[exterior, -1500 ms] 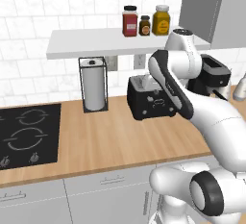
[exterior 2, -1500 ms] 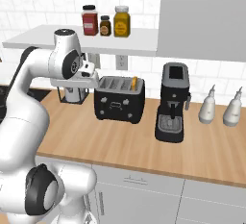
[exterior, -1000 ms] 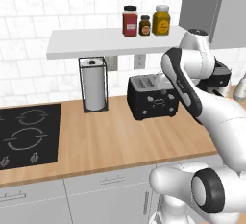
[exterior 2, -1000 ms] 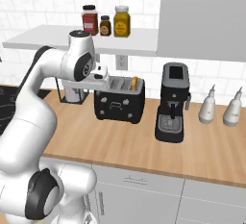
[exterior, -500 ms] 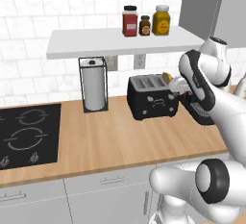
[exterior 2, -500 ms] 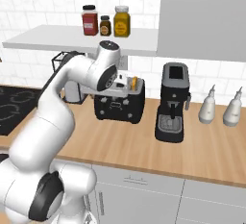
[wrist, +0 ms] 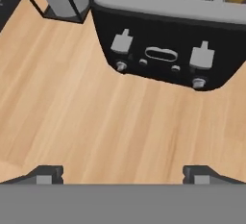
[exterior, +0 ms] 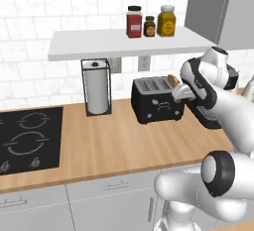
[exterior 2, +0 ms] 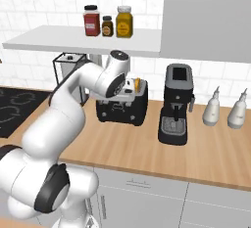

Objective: Start the toaster. Once the lever pops up, take the bread to the plate on the dining counter.

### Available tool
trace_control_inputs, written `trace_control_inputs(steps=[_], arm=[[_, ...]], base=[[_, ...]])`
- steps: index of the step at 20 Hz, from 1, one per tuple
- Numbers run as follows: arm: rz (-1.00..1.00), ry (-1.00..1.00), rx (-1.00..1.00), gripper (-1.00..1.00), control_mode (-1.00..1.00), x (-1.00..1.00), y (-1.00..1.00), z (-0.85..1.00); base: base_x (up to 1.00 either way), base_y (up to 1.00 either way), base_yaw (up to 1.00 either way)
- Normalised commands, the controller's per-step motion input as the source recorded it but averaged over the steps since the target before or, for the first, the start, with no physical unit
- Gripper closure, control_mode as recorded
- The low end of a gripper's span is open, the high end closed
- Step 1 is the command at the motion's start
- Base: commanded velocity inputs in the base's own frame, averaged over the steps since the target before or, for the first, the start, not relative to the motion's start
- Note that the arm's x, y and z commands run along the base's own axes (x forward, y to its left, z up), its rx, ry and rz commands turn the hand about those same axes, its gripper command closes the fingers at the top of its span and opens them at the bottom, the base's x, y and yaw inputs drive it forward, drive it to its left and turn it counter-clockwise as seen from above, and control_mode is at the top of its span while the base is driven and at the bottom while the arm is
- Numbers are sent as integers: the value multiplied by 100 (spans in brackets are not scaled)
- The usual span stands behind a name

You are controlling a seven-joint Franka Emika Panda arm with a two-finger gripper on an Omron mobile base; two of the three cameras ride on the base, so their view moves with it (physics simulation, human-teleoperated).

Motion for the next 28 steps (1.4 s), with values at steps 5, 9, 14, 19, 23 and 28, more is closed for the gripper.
trace_control_inputs(steps=[5, 9, 14, 19, 23, 28], arm=[[1, 0, 0, -100, -100, 57, 0, -33], [0, 0, 0, -100, -100, 66, 0, -25], [0, 0, 0, -100, -100, 57, 0, -22], [-1, 0, 0, -100, -100, 36, 0, -32], [-1, 0, 0, -100, -100, 36, 0, -31], [-2, 0, 0, -100, -100, 33, -2, -20]], base=[[0, 0, 0], [0, 0, 0], [0, 0, 0], [0, 0, 0], [0, 0, 0], [0, 0, 0]])
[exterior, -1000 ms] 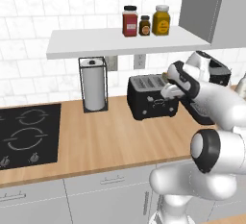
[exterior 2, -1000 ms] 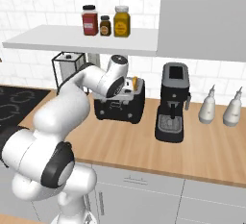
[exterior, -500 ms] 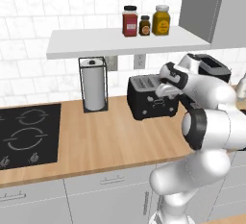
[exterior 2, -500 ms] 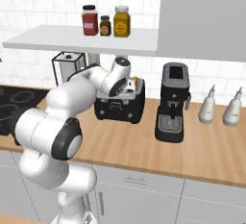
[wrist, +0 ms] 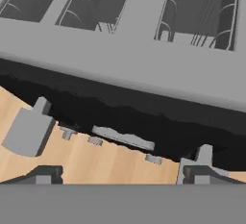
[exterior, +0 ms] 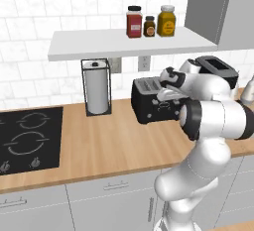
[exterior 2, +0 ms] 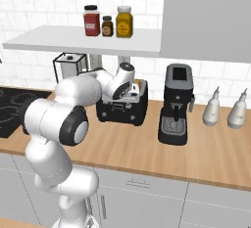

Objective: Start the toaster. Once the lever pops up, take the bread to the plate on the dining counter.

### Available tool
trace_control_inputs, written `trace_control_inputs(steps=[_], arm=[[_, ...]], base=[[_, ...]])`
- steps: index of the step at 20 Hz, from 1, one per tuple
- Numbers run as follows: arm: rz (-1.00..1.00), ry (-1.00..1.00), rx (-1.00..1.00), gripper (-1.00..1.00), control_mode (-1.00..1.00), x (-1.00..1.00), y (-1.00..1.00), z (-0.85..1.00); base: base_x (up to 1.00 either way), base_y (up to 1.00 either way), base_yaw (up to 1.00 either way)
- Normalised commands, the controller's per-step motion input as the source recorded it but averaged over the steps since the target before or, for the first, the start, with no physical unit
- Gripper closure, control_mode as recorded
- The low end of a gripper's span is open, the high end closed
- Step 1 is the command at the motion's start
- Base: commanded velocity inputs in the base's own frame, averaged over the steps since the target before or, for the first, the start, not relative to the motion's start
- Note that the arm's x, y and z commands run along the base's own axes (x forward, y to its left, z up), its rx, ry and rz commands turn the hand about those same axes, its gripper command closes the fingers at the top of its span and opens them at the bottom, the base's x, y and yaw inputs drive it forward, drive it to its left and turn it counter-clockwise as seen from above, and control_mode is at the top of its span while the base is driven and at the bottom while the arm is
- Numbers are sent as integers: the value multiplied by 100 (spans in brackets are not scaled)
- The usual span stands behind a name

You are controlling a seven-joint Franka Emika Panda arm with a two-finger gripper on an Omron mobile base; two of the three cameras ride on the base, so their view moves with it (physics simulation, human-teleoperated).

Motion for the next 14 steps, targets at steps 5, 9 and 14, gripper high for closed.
trace_control_inputs(steps=[5, 9, 14], arm=[[-2, 0, 0, -100, -100, 26, -7, -14], [-1, 0, 0, -100, -100, 0, 0, -44], [0, -1, 0, -100, -100, -6, 0, -60]], base=[[0, 0, 0], [0, 0, 0], [0, 0, 0]])
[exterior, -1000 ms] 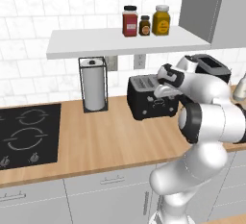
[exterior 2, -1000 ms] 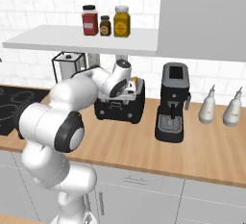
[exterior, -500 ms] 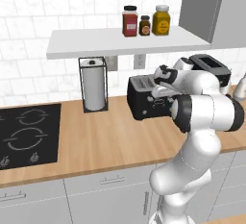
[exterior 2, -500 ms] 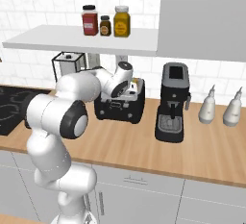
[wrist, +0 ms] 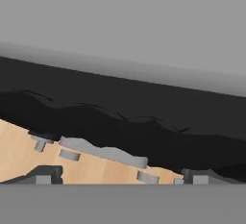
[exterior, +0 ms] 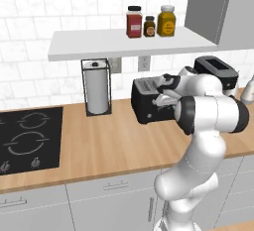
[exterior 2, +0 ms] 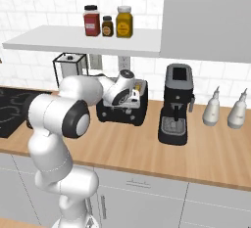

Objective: Start the toaster. Once the lever pops up, take the bread to the plate on the dining counter.

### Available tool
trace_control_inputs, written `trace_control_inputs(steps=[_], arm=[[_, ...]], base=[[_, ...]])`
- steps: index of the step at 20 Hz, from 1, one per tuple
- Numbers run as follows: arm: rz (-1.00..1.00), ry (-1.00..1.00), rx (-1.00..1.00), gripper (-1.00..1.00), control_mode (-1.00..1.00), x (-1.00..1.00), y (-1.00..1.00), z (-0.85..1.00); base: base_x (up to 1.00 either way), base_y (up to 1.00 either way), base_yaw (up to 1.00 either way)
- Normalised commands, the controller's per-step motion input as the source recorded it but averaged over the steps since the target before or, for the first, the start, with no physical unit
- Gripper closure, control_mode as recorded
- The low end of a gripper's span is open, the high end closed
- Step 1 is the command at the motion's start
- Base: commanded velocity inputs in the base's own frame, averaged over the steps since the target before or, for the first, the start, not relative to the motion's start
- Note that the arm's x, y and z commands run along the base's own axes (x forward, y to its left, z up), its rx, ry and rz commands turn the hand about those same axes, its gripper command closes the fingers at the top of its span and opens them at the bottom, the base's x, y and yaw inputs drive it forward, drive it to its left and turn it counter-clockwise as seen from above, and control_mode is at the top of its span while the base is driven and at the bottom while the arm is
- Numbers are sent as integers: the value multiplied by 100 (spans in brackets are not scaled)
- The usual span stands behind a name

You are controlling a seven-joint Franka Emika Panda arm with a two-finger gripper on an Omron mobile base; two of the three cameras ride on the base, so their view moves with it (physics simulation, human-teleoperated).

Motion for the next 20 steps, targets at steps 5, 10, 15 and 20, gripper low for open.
trace_control_inputs(steps=[5, 10, 15, 20], arm=[[-2, -1, 0, -100, -100, -9, 0, -66], [-4, -3, 0, -100, -100, -17, 0, -58], [-11, -4, 1, -100, -100, -54, -2, 49], [-8, 0, 7, -100, -100, -53, -6, 100]], base=[[0, 0, 0], [0, 0, 0], [0, 0, 0], [0, 0, 0]])
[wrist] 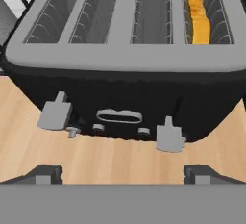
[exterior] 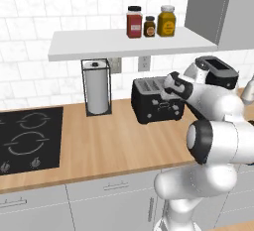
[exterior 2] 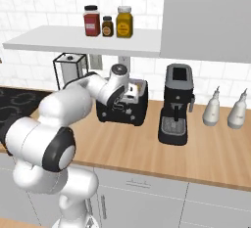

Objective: Start the toaster. Once the lever pops up, take the bread to the plate on the dining counter.

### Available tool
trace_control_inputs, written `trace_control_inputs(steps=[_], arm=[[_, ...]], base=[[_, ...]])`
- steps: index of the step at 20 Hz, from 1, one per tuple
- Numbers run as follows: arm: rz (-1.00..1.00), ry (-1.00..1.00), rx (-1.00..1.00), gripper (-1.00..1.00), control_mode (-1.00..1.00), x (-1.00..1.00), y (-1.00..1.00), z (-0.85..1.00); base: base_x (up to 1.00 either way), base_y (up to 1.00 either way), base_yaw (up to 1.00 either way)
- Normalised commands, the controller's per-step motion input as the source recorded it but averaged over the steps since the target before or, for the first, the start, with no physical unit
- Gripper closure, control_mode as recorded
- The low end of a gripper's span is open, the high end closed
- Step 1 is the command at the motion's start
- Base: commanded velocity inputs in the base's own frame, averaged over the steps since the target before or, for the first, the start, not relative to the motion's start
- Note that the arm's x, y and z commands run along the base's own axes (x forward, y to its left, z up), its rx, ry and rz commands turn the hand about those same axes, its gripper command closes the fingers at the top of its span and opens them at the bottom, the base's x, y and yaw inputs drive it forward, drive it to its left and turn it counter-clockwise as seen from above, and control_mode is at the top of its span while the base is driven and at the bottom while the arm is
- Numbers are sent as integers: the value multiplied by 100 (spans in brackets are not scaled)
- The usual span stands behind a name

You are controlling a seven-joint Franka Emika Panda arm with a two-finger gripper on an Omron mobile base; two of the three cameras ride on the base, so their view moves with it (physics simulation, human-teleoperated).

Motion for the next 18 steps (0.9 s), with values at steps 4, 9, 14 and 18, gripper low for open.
trace_control_inputs(steps=[4, 9, 14, 18], arm=[[-6, 9, 9, -100, -100, -60, 0, 100], [-7, 13, 4, -100, -100, -87, 0, 92], [-14, 11, 0, -100, -100, -77, 0, 65], [-10, 8, 0, -100, -100, -48, 0, 44]], base=[[0, 0, 0], [0, 0, 0], [0, 0, 0], [0, 0, 0]])
